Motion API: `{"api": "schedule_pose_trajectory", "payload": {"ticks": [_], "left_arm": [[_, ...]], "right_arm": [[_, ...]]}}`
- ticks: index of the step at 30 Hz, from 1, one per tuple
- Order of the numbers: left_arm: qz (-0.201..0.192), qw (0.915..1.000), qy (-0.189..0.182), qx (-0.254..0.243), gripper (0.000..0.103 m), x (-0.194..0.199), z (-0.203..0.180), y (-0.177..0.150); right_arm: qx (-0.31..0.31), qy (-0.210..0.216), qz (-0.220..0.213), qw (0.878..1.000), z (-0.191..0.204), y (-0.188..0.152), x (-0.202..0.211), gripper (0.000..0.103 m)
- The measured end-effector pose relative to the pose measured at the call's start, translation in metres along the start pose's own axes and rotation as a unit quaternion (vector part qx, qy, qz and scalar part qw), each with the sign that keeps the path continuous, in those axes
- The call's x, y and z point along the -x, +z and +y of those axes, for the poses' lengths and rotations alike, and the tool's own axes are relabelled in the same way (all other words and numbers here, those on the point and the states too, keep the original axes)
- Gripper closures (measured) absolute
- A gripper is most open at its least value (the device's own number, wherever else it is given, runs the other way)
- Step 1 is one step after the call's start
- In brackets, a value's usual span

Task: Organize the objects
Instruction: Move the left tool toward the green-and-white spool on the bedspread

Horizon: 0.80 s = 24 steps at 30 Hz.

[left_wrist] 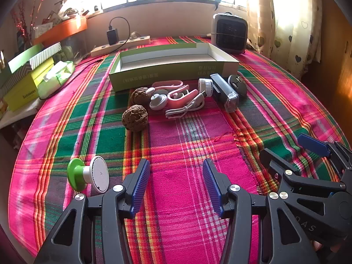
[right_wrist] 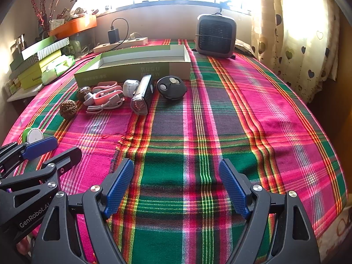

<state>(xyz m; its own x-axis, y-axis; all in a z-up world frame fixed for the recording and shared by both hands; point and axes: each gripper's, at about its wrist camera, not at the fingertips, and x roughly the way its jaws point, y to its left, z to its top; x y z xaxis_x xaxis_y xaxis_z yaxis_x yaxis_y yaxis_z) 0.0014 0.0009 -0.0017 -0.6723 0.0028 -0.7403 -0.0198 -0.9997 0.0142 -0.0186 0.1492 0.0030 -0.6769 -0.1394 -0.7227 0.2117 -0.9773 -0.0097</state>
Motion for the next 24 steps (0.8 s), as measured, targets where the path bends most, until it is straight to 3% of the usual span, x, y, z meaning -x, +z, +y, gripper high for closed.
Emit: {"api": "schedule_pose_trajectory", "payload": {"ticks": [13, 17, 24], "left_arm": [[0.002, 1.0, -0.005, 0.0, 0.055, 0.003, -0.001, 0.0], [0.003, 0.9986, -0.05, 0.019, 0.055, 0.008, 0.007, -0.001], [-0.039, 0.9985, -0.039, -0.005, 0.055, 0.034, 0.012, 0.004]], "right_arm": [[0.0, 0.0, -0.002, 1.0, 0.0, 0.0, 0.001, 0.023], [0.0, 0.002, -0.003, 1.0, -0.003, 0.001, 0.0, 0.023], [0.001, 0.002, -0.004, 1.0, -0.003, 0.0, 0.0, 0.023]]}}
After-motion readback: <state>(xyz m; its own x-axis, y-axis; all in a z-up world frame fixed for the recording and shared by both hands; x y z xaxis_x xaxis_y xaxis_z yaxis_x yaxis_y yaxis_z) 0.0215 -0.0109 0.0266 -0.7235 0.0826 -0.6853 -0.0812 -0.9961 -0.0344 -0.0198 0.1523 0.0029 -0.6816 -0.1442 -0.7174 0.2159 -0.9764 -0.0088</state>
